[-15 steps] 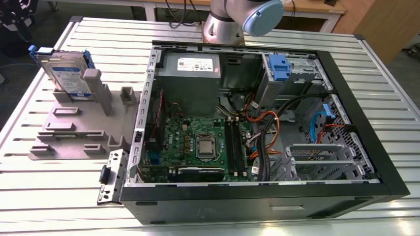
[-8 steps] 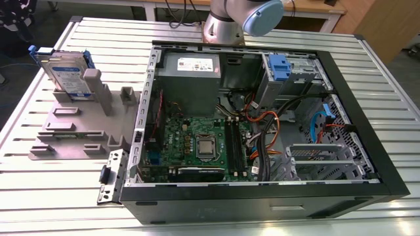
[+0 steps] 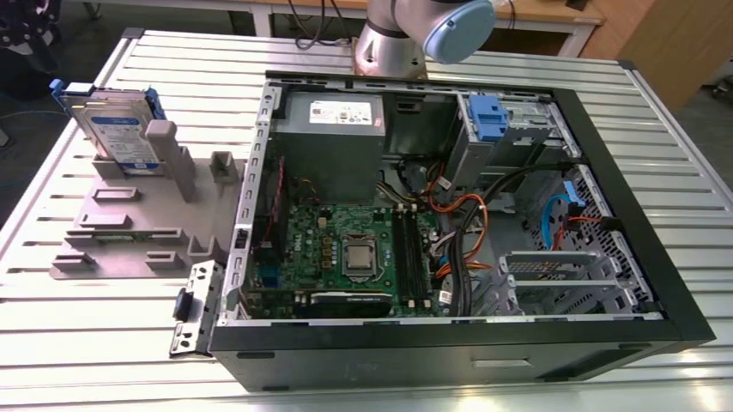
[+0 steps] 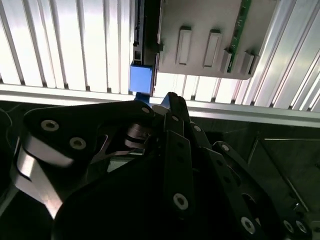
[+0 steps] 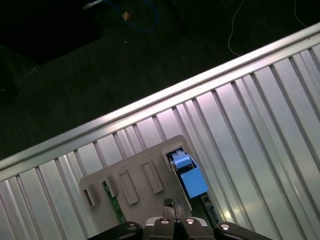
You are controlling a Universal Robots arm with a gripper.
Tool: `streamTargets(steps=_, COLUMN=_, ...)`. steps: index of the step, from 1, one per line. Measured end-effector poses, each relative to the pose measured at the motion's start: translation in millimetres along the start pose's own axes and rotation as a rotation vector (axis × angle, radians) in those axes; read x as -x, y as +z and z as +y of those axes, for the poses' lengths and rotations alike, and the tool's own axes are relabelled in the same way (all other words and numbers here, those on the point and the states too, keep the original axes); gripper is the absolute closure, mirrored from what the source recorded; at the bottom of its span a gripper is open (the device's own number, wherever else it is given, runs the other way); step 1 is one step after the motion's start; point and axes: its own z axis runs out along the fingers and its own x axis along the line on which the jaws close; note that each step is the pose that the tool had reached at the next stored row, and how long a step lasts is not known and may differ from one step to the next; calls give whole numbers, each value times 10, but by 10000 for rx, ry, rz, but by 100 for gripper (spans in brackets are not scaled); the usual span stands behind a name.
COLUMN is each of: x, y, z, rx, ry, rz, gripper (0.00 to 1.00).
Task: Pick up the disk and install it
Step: 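Pick up the disk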
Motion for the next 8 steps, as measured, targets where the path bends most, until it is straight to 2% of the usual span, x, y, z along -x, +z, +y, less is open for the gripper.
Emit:
streamTargets(steps=5, x=0, y=0, z=0, rx=-9, ry=-833, rz=35, gripper=89)
streamTargets(steps=8, x=0, y=0, z=0, rx=-11, ry=-934, rz=39, gripper=89)
